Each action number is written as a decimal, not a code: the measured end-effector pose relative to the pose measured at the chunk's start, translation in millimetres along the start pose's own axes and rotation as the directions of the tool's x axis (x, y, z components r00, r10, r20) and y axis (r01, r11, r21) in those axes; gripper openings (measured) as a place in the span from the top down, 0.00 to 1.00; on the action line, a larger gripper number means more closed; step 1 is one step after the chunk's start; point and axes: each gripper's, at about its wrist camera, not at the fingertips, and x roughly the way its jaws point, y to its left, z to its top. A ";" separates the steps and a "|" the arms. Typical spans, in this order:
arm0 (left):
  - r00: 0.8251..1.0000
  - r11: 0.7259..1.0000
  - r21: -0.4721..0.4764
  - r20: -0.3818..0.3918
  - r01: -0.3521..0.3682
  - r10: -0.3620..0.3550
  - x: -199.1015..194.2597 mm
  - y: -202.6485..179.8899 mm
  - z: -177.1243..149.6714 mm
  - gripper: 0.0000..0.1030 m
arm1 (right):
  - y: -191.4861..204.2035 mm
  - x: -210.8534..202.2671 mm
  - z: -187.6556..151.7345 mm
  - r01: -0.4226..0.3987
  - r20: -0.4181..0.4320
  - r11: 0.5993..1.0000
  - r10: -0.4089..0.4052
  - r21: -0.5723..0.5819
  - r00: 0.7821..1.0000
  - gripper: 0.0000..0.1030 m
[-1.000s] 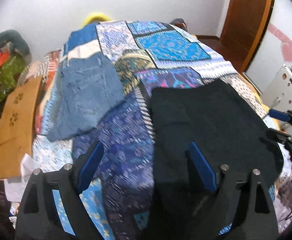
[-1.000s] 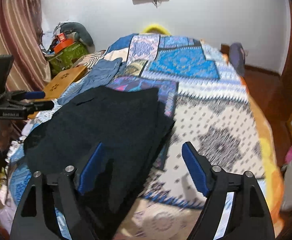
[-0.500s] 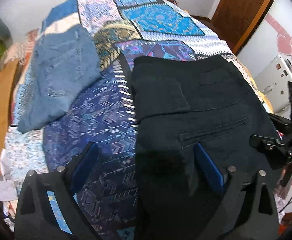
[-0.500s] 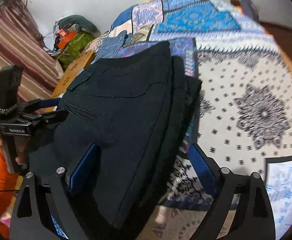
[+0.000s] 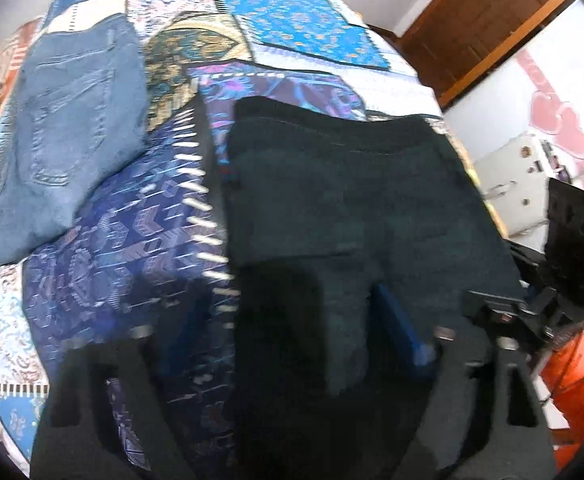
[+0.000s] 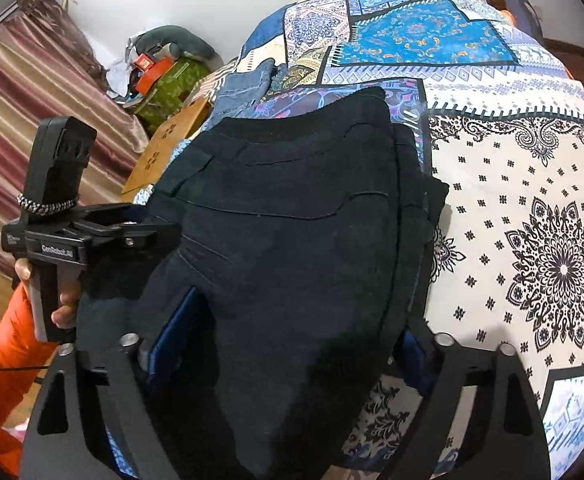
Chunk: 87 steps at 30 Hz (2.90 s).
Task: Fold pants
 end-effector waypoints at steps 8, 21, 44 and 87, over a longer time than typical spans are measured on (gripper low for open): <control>0.998 0.995 0.078 0.028 -0.067 0.065 -6.2 -23.3 3.8 0.58 | 10.0 -9.2 6.9 0.025 0.024 0.998 -0.024 -0.052 0.999 0.55; 0.970 0.979 0.139 0.215 -0.148 0.116 -62.0 -59.3 -8.4 0.76 | 53.4 -43.9 15.2 0.077 0.140 0.978 -0.050 -0.195 0.989 0.72; 0.754 0.942 -0.090 0.577 -0.323 0.313 -227.2 32.4 42.6 0.76 | 186.2 -7.5 158.4 0.029 0.294 0.884 0.124 -0.466 0.948 0.72; 0.838 0.859 -0.313 0.247 -0.406 0.486 -72.2 276.0 70.0 0.54 | 75.7 170.1 214.8 0.144 -0.004 0.920 -0.156 -0.364 0.988 0.65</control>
